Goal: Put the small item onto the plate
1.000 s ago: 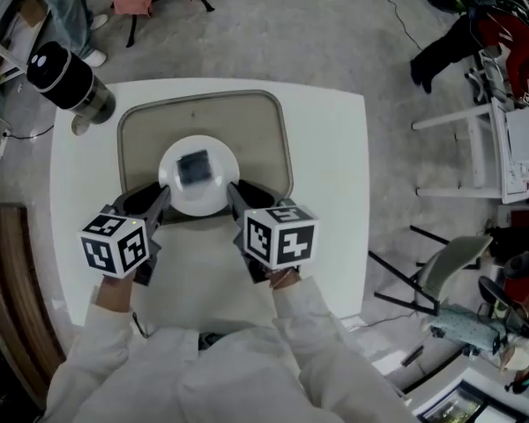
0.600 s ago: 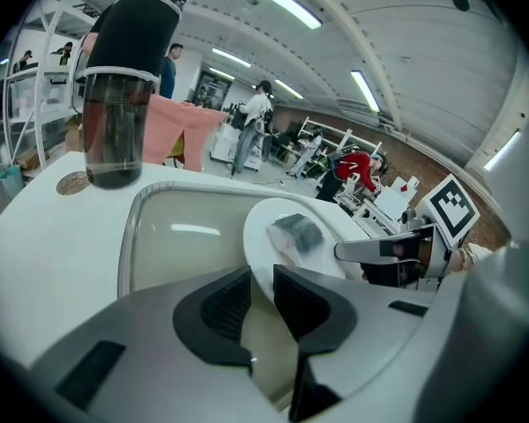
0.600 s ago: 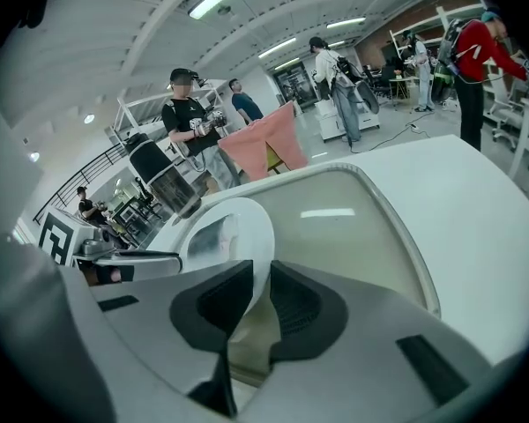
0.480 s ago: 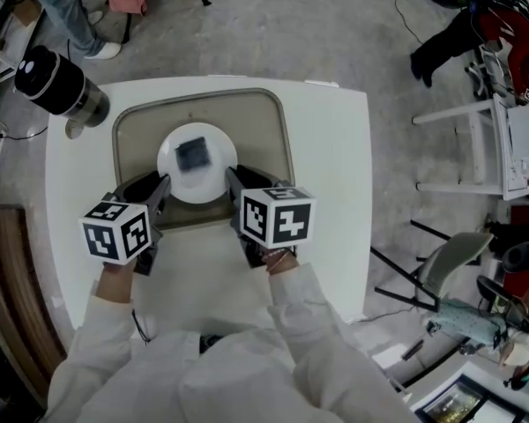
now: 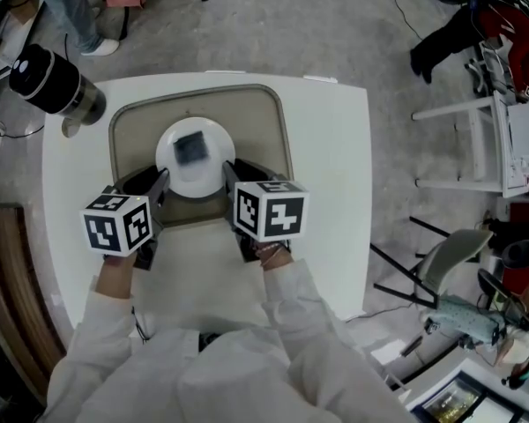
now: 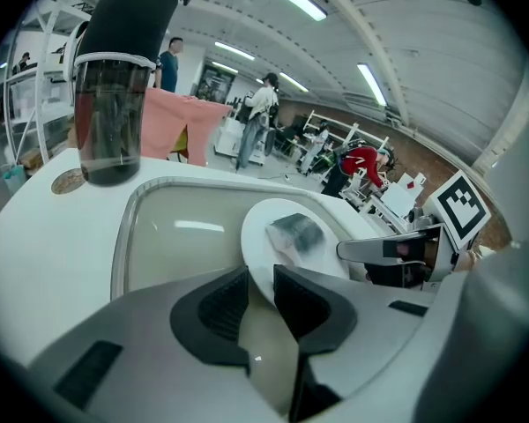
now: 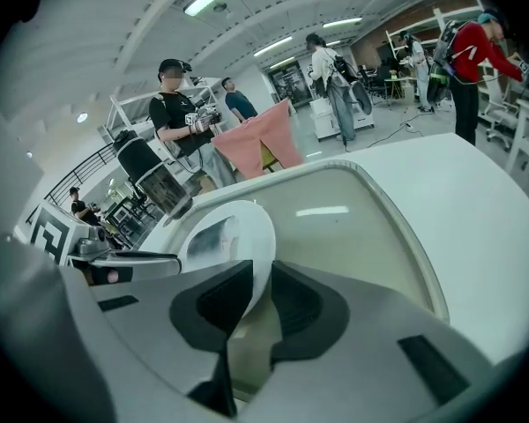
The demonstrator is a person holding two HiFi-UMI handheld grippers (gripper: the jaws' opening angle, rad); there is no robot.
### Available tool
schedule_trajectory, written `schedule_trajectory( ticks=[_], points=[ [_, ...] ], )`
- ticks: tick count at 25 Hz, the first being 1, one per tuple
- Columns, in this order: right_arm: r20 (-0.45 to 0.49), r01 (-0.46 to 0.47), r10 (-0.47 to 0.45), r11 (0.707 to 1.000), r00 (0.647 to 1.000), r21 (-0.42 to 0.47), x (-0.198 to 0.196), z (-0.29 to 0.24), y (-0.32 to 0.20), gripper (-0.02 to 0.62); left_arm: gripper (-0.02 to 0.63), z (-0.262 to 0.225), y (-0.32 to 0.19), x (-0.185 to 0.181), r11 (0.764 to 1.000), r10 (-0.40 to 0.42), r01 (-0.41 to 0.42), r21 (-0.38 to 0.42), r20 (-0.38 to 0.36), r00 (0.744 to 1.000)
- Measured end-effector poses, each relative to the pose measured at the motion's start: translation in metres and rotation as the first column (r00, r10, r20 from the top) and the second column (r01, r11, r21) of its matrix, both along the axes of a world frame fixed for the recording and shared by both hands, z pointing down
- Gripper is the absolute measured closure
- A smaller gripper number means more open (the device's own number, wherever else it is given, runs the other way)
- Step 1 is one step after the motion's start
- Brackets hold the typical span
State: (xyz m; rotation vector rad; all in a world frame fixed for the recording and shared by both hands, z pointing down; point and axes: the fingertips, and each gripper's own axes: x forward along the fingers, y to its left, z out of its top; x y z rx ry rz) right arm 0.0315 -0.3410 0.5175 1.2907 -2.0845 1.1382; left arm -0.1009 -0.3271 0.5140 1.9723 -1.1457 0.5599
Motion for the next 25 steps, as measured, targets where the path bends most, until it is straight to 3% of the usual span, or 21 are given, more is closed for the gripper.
schedule_trajectory(
  ticks=[13, 25],
  points=[
    [-0.039, -0.021, 0.02, 1.0, 0.999, -0.022, 0.0016, 0.0027, -0.0037, 0.526, 0.526, -0.0005, -0.0018, 0.0027, 1.0, -0.003, 0.004, -0.017, 0.027, 1.0],
    [-0.182, 0.1, -0.096, 0.995, 0.979, 0.015, -0.0045, 0.0048, -0.0016, 0.523, 0.517, -0.0025, 0.0, -0.0003, 0.994, 0.096, -0.104, 0.042, 0.161, 0.982]
  ],
)
